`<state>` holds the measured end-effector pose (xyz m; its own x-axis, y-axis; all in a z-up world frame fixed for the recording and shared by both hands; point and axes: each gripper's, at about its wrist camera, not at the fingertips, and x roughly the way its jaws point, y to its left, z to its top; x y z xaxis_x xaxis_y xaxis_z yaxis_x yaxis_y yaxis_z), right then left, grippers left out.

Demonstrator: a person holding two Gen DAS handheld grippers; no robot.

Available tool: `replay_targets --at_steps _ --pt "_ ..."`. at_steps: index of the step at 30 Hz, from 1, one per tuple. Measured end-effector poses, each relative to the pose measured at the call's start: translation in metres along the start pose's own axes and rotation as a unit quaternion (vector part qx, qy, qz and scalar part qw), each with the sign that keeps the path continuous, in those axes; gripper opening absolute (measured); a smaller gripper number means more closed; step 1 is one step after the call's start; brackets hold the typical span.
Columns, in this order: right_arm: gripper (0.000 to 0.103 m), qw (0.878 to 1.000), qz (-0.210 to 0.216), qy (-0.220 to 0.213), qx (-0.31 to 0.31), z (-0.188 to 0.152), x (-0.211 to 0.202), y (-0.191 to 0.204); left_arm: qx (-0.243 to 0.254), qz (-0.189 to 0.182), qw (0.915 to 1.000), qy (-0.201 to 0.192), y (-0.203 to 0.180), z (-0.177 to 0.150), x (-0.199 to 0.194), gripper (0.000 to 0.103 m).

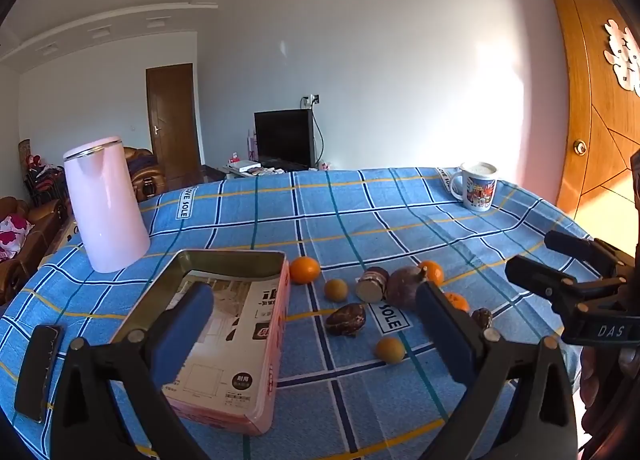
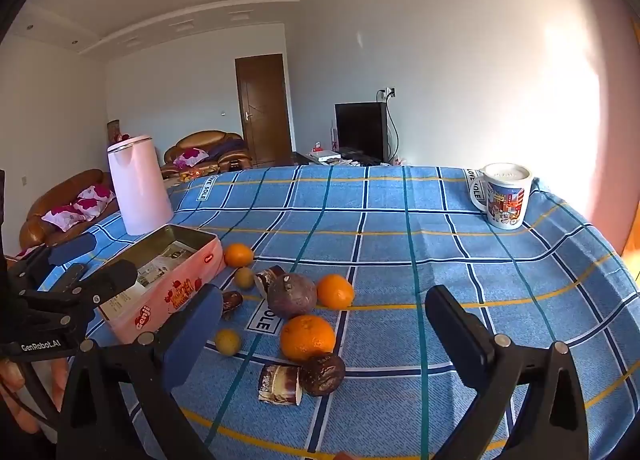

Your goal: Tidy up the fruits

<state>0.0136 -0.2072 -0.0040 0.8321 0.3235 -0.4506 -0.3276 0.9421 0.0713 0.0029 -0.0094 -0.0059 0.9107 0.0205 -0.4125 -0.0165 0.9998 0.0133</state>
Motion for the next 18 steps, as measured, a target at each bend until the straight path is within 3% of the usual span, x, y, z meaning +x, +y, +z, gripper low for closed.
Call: replay_targets --at_steps 18 --pt "0.102 1.000 0.000 -0.003 0.003 -0.0008 -0.0053 0.0058 0.001 0.000 1.0000 0.001 -0.0008 -0.0018 0.0013 0.103"
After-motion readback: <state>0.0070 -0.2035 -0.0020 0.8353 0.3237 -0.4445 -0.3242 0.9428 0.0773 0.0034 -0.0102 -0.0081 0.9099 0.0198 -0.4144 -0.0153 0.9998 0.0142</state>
